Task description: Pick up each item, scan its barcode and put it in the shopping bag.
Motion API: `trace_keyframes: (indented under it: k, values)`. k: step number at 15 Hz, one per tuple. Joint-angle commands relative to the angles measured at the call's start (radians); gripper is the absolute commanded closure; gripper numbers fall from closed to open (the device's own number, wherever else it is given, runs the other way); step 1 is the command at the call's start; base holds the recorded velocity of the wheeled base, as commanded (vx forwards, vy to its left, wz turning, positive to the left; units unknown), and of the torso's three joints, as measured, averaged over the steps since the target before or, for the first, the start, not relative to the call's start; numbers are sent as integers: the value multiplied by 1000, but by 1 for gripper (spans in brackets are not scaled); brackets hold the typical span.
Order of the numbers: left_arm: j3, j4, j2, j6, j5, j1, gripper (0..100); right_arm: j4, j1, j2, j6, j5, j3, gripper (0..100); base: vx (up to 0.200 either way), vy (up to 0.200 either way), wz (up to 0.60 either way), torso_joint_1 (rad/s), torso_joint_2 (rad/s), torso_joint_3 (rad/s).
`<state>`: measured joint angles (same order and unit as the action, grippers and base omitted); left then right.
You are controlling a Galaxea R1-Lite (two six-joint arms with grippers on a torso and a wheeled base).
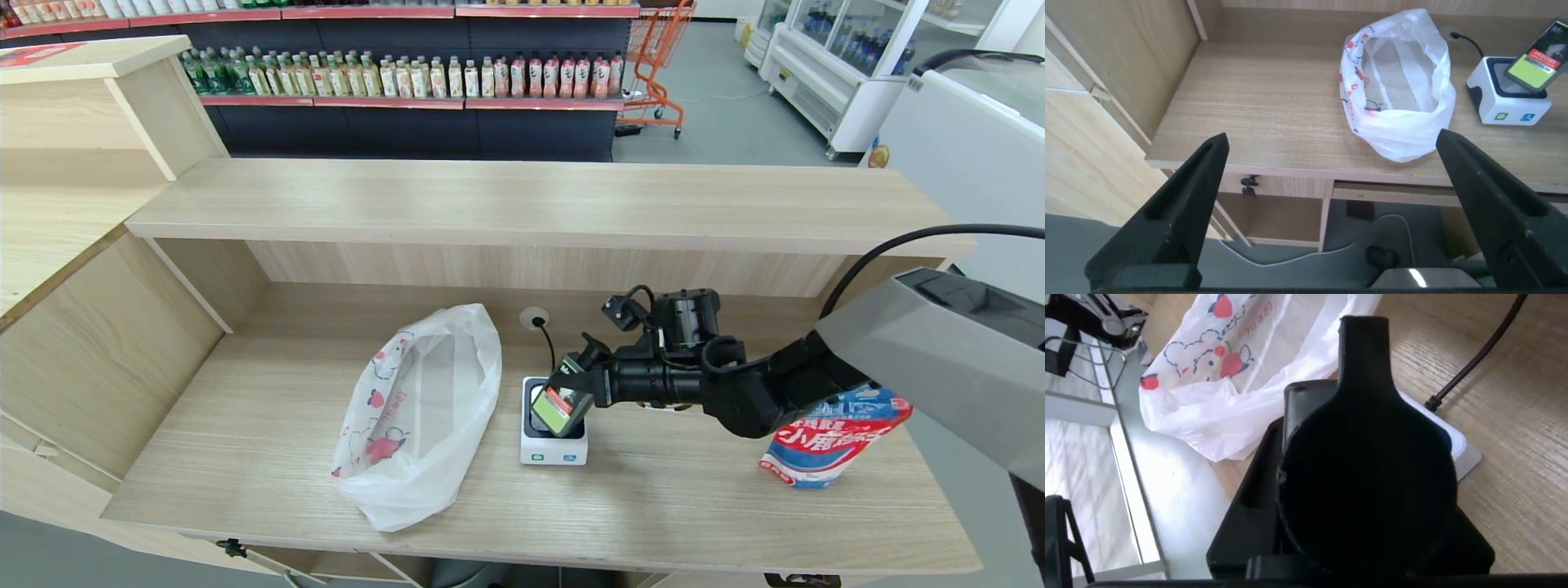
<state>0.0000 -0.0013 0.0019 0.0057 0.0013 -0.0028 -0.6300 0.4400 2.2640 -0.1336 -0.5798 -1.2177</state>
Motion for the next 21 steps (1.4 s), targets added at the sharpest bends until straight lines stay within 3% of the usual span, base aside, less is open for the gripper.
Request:
trace_keyframes:
  k: [1,8,9,12,14,18,21]
  values:
    - [0,0,0,0,0,1,0,1,2,14,0,1,-5,100,0,0,0,0,0,0]
    - [0,0,0,0,0,0,0,6,-23,-84,-50,0,12,100,0,0,0,0,0,0]
    - [0,0,0,0,0,0,0,1,-44,-233,-150,3,60,100,0,0,0,0,0,0]
    - [0,0,0,0,0,1,0,12,-129,-397,-55,23,139,100,0,0,0,0,0,0]
    - [0,0,0,0,0,1,0,0,-156,-517,126,74,264,100,0,0,0,0,0,0]
    - [0,0,0,2,0,0,0,-10,-156,-644,143,67,466,100,0,0,0,0,0,0]
    - [0,0,0,0,0,0,0,-13,-168,-673,123,67,517,100,0,0,0,0,0,0]
